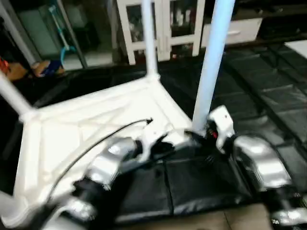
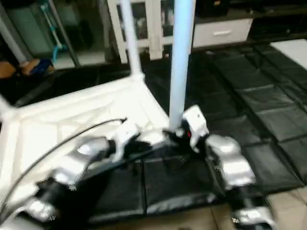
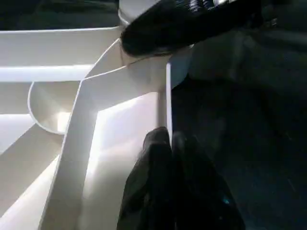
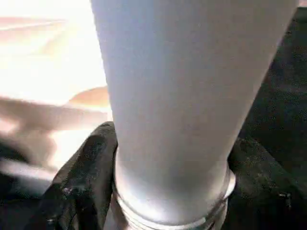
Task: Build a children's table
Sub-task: Rotate leg to tighten
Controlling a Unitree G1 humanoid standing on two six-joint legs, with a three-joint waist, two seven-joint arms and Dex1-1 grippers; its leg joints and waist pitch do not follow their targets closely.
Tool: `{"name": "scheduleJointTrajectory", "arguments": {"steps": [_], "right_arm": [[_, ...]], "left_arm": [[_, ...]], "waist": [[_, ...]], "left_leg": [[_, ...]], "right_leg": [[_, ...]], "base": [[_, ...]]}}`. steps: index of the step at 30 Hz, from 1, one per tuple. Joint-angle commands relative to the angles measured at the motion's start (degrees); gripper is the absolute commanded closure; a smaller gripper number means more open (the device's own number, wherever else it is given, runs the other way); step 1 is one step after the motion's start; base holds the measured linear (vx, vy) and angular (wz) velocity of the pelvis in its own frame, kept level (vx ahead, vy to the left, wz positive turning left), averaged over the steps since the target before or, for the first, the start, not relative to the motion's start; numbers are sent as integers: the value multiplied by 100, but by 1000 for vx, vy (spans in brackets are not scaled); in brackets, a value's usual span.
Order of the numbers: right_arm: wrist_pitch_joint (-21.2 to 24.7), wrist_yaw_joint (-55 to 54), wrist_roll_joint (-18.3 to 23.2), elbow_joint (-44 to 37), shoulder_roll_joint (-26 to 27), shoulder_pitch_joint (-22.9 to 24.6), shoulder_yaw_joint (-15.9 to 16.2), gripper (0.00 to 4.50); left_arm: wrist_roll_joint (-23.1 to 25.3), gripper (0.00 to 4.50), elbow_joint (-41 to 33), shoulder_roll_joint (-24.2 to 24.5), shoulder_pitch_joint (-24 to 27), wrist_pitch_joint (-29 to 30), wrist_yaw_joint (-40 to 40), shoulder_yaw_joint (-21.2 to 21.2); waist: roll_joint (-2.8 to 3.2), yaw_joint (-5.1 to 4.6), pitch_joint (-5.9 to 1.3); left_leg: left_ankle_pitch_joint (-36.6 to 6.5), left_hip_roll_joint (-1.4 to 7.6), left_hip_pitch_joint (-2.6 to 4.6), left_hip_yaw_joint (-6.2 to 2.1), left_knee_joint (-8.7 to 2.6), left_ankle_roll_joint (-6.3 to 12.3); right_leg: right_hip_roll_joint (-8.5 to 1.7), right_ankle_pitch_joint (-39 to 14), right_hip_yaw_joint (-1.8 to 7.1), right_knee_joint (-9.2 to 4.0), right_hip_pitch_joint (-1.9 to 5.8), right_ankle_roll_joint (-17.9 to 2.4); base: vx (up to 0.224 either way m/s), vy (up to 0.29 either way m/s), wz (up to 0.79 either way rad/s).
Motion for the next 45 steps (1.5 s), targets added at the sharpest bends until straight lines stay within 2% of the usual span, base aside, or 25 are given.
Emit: {"name": "scheduleJointTrajectory", "arguments": {"steps": [1,3,5,8,11,12,14,16,17,18,20,21,22,23,24,25,26,27,30,31,33,35,37,40,45], "right_arm": [[275,-1022,-316,153,318,-157,-126,178],[260,-1276,-388,186,501,-177,-100,178],[127,-1813,-586,309,882,-269,17,178],[50,-2088,-644,406,1147,-372,130,178],[-184,-1949,-425,388,1380,-469,100,178],[-403,-1599,-240,249,1377,-464,68,143],[-682,-1137,-54,-3,1284,-425,63,108],[-768,-1032,-29,-103,1184,-403,46,99],[-753,-937,4,-164,1090,-399,25,87],[-752,-811,34,-222,981,-396,13,73],[-448,-111,416,-524,670,-310,-43,59],[-344,163,551,-639,563,-266,-54,59],[-277,467,641,-761,414,-199,-19,54],[-274,832,669,-878,194,-107,58,31],[-294,1313,695,-994,-128,19,148,21],[-303,1482,703,-1033,-243,64,178,21],[-353,1790,700,-1064,-466,137,222,21],[-369,2020,711,-1067,-635,186,230,21],[-343,2601,732,-952,-1126,269,246,21],[-343,2606,732,-951,-1131,270,247,21],[-385,2949,674,-848,-1413,356,361,21],[-489,3123,610,-767,-1557,438,438,21],[-491,3170,646,-731,-1571,452,438,21],[-457,3310,672,-699,-1569,471,471,49],[-374,3551,769,-697,-1629,489,535,86]], "left_arm": [[-5,450,412,-327,-139,254,607,56],[-8,450,542,-455,-219,287,871,148],[37,450,810,-681,-377,239,1363,343],[102,450,966,-786,-473,179,1587,408],[116,450,995,-799,-519,127,1584,414],[151,450,948,-719,-496,61,1475,354],[145,450,843,-595,-430,1,1271,296],[159,450,754,-505,-381,-121,1077,216],[147,450,673,-432,-331,-167,925,176],[136,450,588,-350,-279,-227,763,128],[78,450,367,-137,-127,-330,326,14],[65,450,296,-70,-78,-358,199,-22],[38,450,218,-3,-25,-399,56,-57],[-25,450,114,73,45,-420,-115,-89],[-110,450,-34,182,143,-428,-350,-133],[-140,450,-88,222,179,-433,-435,-150],[-218,450,-214,307,257,-441,-635,-190],[-283,450,-324,377,325,-404,-789,-221],[-401,450,-631,646,528,-326,-1293,-375],[-402,450,-635,649,530,-326,-1298,-376],[-495,450,-846,794,659,-215,-1611,-475],[-555,450,-1018,895,764,-140,-1805,-549],[-602,450,-1135,938,823,-87,-1888,-571],[-621,450,-1243,998,876,-34,-1974,-599],[-626,450,-1335,1061,896,34,-2026,-604]], "waist": [[-122,-44,-286],[-118,-61,-285],[-132,-86,-283],[-135,-96,-283],[-137,-97,-279],[-154,-97,-283],[-139,-79,-309],[-141,-72,-316],[-131,-103,-326],[-129,-104,-340],[-146,-109,-355],[-149,-97,-353],[-140,-94,-358],[-127,-43,-377],[-119,-28,-378],[-113,53,-388],[-112,115,-392],[-111,116,-384],[-109,230,-382],[-108,277,-369],[-120,339,-339],[-121,347,-298],[-117,336,-298],[-131,304,-299],[-123,291,-303]], "left_leg": [[-2863,440,180,-331,-556,-213],[-2967,424,197,-332,-542,-218],[-2940,416,155,-345,-542,-162],[-2964,414,148,-356,-547,-137],[-2958,426,124,-362,-556,-73],[-2953,427,121,-361,-557,-61],[-2765,449,97,-362,-558,6],[-2545,450,56,-341,-549,131],[-2307,447,-5,-357,-550,233],[-2141,458,15,-345,-533,333],[-1971,459,21,-330,-507,475],[-1824,464,17,-321,-482,638],[-1723,469,6,-312,-468,708],[-1448,490,34,-308,-444,819],[-1341,489,33,-299,-434,867],[-1182,503,40,-297,-420,923],[-1102,504,57,-295,-415,957],[-1103,504,57,-274,-414,976],[-1123,527,105,-265,-429,919],[-1190,533,118,-255,-441,857],[-1487,535,132,-246,-478,692],[-2076,537,178,-249,-533,344],[-2291,532,198,-257,-544,183],[-2359,520,171,-273,-556,120],[-2307,514,159,-277,-553,139]], "right_leg": [[-215,-2236,139,-451,71,-999],[-227,-2429,136,-483,46,-936],[-238,-2519,127,-501,60,-851],[-244,-2600,122,-513,45,-778],[-258,-2653,125,-515,58,-730],[-253,-2647,124,-518,54,-720],[-263,-2325,137,-481,78,-779],[-263,-1894,139,-446,104,-888],[-267,-1623,120,-401,171,-945],[-267,-1402,118,-392,163,-1017],[-270,-1216,117,-380,170,-1077],[-279,-1094,121,-368,203,-1145],[-283,-1014,125,-352,196,-1162],[-272,-782,115,-330,197,-1224],[-268,-679,122,-311,186,-1262],[-276,-501,117,-291,213,-1314],[-265,-421,115,-272,205,-1365],[-258,-414,125,-269,193,-1403],[-243,-519,134,-268,175,-1460],[-235,-612,143,-277,165,-1464],[-238,-973,152,-303,164,-1423],[-236,-1576,171,-353,136,-1336],[-235,-1665,190,-366,110,-1288],[-243,-1678,191,-368,124,-1242],[-245,-1695,191,-376,126,-1210]], "base": [[0,0,0],[0,0,0],[0,0,0],[0,0,0],[0,0,0],[0,0,0],[0,0,0],[0,0,0],[0,0,0],[0,0,0],[0,0,0],[0,0,0],[0,0,0],[0,0,0],[0,0,0],[0,0,0],[0,0,0],[0,0,0],[0,0,0],[0,0,0],[0,0,0],[0,0,0],[0,0,0],[0,0,0],[0,0,0]]}}
